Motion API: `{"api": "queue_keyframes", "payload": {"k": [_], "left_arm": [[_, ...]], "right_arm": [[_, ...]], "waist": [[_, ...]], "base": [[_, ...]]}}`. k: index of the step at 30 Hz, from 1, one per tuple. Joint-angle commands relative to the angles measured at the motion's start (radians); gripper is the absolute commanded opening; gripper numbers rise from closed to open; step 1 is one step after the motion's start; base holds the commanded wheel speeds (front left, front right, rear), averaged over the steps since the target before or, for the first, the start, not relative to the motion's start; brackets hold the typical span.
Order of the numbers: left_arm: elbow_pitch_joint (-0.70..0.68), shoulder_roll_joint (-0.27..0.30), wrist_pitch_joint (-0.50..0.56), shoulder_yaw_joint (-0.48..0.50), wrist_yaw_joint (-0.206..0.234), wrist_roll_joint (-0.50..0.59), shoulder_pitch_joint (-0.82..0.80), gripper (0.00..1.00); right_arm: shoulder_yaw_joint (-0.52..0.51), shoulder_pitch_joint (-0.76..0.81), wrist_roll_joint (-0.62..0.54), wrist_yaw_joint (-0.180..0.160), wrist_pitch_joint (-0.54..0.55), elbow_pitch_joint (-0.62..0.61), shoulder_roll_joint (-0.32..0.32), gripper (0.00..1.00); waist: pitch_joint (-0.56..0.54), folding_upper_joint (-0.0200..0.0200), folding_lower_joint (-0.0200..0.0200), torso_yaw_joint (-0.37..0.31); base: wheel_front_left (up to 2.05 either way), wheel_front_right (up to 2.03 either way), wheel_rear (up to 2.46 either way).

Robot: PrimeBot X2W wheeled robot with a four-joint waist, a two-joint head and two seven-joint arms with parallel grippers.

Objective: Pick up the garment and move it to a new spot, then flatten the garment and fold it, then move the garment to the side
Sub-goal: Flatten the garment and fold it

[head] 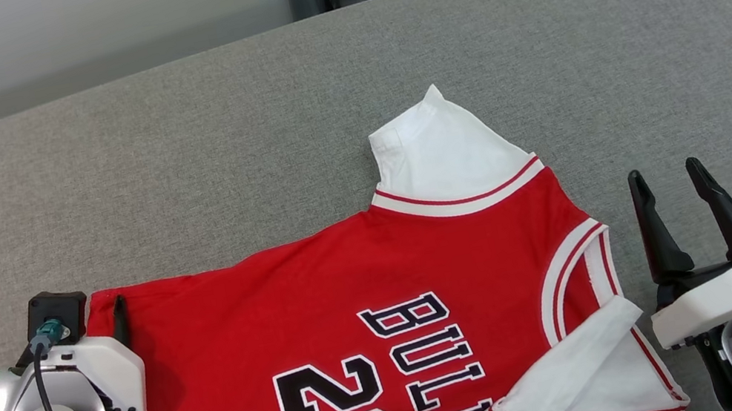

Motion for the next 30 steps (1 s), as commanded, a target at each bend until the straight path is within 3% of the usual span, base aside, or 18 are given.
{"api": "queue_keyframes", "payload": {"k": [1,5,6,8,17,22,30], "left_arm": [[0.01,-0.005,-0.01,-0.004,-0.003,0.001,-0.013,1.0],[0.028,-0.019,-0.019,-0.007,-0.011,-0.008,-0.026,1.0],[0.031,-0.023,-0.019,-0.007,-0.015,-0.011,-0.026,0.7],[0.038,-0.024,-0.022,-0.012,-0.024,-0.014,-0.029,0.0],[0.038,-0.043,-0.058,-0.016,-0.023,-0.022,-0.034,0.0],[0.005,-0.062,-0.104,-0.023,-0.011,-0.017,-0.029,0.0],[-0.072,-0.108,-0.134,-0.048,-0.014,-0.009,-0.047,0.0]], "right_arm": [[-0.001,-0.008,0.007,0.0,-0.005,0.004,-0.004,1.0],[0.008,-0.012,0.009,0.0,-0.005,0.009,-0.004,1.0],[0.011,-0.013,0.009,0.0,-0.005,0.011,-0.004,1.0],[0.017,-0.014,0.01,0.0,-0.006,0.014,-0.004,1.0],[0.006,-0.006,0.02,0.0,-0.011,0.03,-0.004,1.0],[-0.002,-0.052,-0.005,0.0,-0.002,0.032,-0.004,1.0],[-0.025,-0.258,0.061,0.0,0.149,0.147,-0.018,1.0]], "waist": [[0.0,0.0,0.0,0.002],[0.003,0.0,0.0,0.004],[0.004,0.0,0.0,0.004],[0.005,0.0,0.0,0.002],[0.002,0.0,0.0,0.018],[0.005,0.0,0.0,0.063],[0.037,0.0,0.0,0.161]], "base": [[0.0,0.0,0.0],[0.0,0.0,0.0],[0.0,0.0,0.0],[0.0,0.0,0.0],[0.0,0.0,0.0],[0.0,0.0,0.0],[0.0,0.0,0.0]]}}
